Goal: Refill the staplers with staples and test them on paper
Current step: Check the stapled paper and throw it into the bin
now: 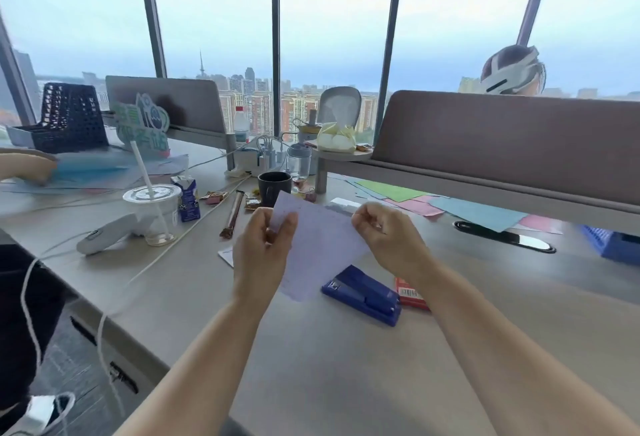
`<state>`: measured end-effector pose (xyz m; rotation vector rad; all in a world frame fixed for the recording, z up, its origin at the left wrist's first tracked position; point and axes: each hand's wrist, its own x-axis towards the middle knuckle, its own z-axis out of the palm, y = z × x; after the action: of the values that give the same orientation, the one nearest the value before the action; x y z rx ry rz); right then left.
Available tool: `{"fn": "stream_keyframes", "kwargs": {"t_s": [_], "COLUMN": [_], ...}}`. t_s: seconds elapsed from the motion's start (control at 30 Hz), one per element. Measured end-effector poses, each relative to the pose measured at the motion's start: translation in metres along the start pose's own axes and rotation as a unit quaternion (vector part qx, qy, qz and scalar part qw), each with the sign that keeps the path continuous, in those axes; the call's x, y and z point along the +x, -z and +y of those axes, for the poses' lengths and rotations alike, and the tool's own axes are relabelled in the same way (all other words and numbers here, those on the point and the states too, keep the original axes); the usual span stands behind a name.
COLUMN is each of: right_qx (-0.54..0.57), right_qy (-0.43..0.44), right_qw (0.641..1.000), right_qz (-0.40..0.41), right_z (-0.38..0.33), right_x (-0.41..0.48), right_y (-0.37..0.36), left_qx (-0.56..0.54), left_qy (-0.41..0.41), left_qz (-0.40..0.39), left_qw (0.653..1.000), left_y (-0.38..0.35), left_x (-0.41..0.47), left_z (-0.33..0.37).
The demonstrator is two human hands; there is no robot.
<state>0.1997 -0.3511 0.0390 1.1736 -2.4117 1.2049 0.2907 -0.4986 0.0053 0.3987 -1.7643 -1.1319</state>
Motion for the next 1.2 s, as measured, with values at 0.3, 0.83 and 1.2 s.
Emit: {"fn": "stream_keyframes", "kwargs": {"t_s": [0.3, 0.83, 1.2], "right_qx": [0.069, -0.182, -0.279], "right_qy": [-0.058, 0.132, 0.062], "right_qw": [0.996, 0.930, 0.903], "right_qz": [0.021, 0.290, 0.320], "right_z": [0.017, 0.068, 0.090], "right_x": [-0.019, -0.080, -0.155], "right_y": [0.043, 0.130, 0.191], "left_qx": [-0.075, -0.173, -0.228], "left_qy": [0.034, -0.123, -0.130], "left_qz": [-0.046, -0.190, -0.272], "left_qw": [0.995, 0.958, 0.926], "left_y": [-0.047, -0.120, -0.172], "left_x": [-0.007, -0.035, -0.087], "left_z": [0.013, 0.039, 0.083]}}
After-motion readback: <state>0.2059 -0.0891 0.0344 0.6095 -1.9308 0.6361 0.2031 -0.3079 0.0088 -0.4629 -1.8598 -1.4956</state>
